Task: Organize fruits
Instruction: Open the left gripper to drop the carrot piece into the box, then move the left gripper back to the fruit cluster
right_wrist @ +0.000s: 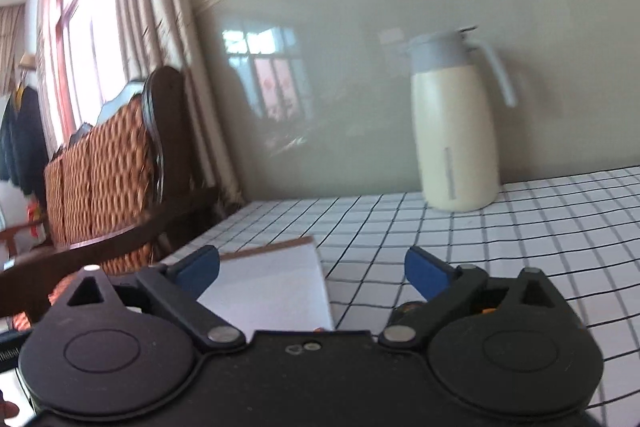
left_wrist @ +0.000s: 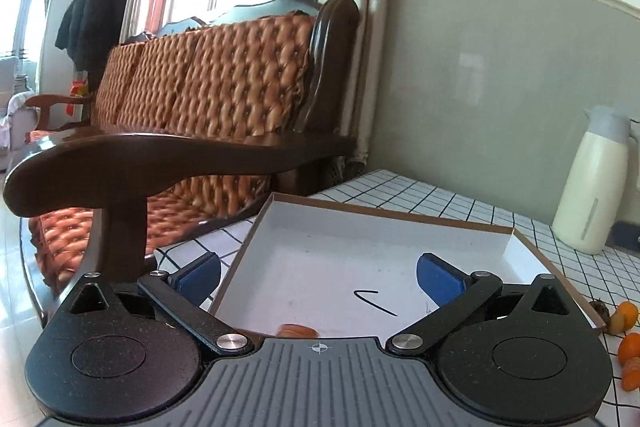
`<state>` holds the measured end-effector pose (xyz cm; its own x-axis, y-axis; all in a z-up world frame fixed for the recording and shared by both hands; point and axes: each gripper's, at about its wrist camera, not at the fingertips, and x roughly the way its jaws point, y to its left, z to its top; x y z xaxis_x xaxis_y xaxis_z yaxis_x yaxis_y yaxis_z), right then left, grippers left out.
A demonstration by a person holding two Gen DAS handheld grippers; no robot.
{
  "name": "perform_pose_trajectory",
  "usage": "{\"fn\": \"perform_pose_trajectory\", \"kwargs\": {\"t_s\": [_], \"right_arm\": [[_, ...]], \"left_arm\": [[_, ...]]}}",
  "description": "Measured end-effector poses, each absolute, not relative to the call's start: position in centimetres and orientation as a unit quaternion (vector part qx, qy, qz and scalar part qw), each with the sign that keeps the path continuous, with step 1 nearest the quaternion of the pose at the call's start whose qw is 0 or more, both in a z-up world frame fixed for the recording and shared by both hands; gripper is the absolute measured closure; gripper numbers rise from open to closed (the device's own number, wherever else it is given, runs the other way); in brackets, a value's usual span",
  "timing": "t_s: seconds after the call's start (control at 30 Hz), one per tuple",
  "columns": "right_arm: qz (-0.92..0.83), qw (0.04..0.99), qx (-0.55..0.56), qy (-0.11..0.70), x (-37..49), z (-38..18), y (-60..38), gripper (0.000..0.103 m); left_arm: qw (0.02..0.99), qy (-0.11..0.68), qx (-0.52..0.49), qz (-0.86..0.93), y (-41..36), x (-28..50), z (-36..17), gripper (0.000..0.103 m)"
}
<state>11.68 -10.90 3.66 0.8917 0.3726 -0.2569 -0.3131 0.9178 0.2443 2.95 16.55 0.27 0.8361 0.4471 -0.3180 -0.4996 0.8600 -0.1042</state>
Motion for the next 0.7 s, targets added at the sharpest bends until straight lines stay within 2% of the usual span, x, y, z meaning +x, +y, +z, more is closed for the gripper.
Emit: {"fn": "perform_pose_trajectory", "kwargs": {"t_s": [0.33,0.7], "right_arm": [[0.156,0.968,0.116,0.158,10.8,3.2,-14.6,0.006],[0.111,0.972,0.119,0.169,9.2,2.5,-18.7,0.006]], "left_arm": [[0.96,0.137,-0.084,0.229,15.1,2.5,0.5,0.0],[0.972,0.168,-0.059,0.155,10.4,3.9,0.1,0.0]]}}
